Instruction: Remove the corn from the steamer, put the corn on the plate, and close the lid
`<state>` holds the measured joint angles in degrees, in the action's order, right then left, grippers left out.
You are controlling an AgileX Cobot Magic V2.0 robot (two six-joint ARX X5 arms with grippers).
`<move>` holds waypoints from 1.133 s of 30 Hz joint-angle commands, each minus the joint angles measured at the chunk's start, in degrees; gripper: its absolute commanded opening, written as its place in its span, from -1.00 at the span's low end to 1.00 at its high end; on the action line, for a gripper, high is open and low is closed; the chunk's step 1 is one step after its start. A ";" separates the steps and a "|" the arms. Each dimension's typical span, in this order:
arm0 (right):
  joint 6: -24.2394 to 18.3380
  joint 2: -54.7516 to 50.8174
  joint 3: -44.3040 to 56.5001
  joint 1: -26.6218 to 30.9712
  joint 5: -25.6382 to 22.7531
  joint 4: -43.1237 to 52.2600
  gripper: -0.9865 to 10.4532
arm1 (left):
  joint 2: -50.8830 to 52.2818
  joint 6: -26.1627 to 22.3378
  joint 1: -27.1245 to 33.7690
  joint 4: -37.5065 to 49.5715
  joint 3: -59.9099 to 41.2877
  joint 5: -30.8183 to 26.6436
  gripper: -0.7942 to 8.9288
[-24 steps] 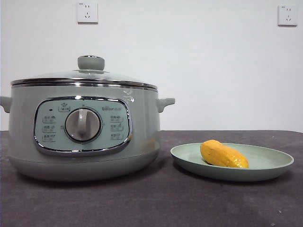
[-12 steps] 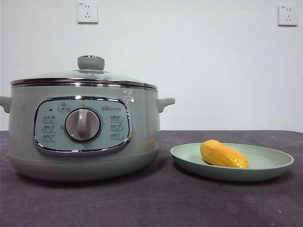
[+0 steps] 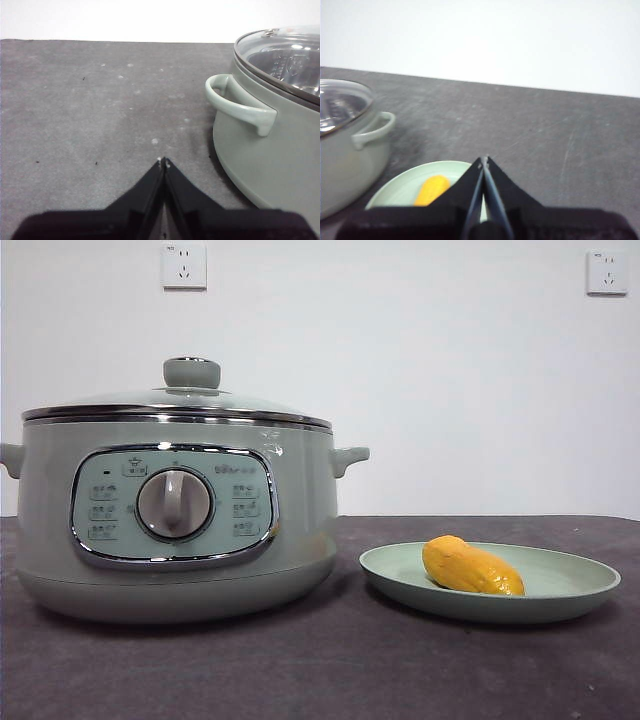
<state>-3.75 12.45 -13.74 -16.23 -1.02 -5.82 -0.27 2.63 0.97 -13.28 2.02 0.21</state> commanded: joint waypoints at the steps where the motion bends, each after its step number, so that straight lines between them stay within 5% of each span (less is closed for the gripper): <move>1: -1.20 -2.05 3.72 4.04 2.62 1.49 -0.83 | 0.15 0.33 0.17 0.35 -0.94 -0.02 -0.84; 9: -0.66 -8.17 8.52 9.92 2.40 -1.95 -0.83 | 0.15 0.33 0.17 0.35 -0.92 -0.02 -0.84; 22: 4.59 -12.41 13.42 10.10 2.69 -4.63 -0.83 | 0.15 0.33 0.17 0.35 -0.92 -0.02 -0.84; 27: 10.82 -12.33 13.42 10.10 2.60 -4.57 -0.83 | 0.15 0.33 0.17 0.35 -0.92 -0.02 -0.84; 34: 10.78 -12.28 13.42 10.10 2.45 -4.52 -0.83 | 0.15 0.33 0.17 0.35 -0.92 -0.02 -0.84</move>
<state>6.24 0.23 -0.99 -6.24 1.52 -10.11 -0.27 2.63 0.97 -13.26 2.02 0.21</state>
